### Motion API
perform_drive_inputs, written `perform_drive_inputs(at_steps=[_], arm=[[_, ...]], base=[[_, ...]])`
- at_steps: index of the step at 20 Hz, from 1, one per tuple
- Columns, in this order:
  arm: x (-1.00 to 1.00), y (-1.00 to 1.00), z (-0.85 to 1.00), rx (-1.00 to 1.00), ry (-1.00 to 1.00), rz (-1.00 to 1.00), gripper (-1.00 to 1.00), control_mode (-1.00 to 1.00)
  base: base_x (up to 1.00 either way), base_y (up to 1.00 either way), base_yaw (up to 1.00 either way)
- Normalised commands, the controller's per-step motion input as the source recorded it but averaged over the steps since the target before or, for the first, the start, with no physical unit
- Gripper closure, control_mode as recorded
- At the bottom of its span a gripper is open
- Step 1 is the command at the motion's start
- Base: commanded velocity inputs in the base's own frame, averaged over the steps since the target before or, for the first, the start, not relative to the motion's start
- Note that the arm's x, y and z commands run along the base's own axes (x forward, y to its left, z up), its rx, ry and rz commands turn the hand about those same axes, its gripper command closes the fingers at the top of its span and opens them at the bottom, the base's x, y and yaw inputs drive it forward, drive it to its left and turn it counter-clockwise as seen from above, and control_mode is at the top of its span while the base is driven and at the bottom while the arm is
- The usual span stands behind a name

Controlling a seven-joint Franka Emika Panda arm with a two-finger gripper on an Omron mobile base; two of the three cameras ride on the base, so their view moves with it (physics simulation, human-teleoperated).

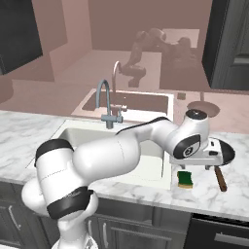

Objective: Pick the pan and sponge and place them into the sink. Then turn on the water.

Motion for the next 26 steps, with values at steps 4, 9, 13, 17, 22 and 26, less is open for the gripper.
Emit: perform_drive_inputs(at_steps=[4,9,13,17,22,26], arm=[[0.14,-0.20,-0.08,0.00,0.00,0.01,-1.00,-1.00],[0.17,-0.23,-0.05,0.00,0.00,0.02,-1.00,-1.00],[0.19,-0.19,-0.08,0.00,0.00,0.02,-1.00,-1.00],[0.18,-0.15,-0.08,0.00,0.00,0.02,-1.00,-1.00],[0.18,-0.14,-0.08,0.00,0.00,0.02,-1.00,-1.00],[0.15,-0.14,-0.09,0.00,0.00,0.01,-1.00,-1.00]], base=[[0.00,0.00,0.00],[0.00,0.00,0.00],[0.00,0.00,0.00],[0.00,0.00,0.00],[0.00,0.00,0.00],[0.00,0.00,0.00]])
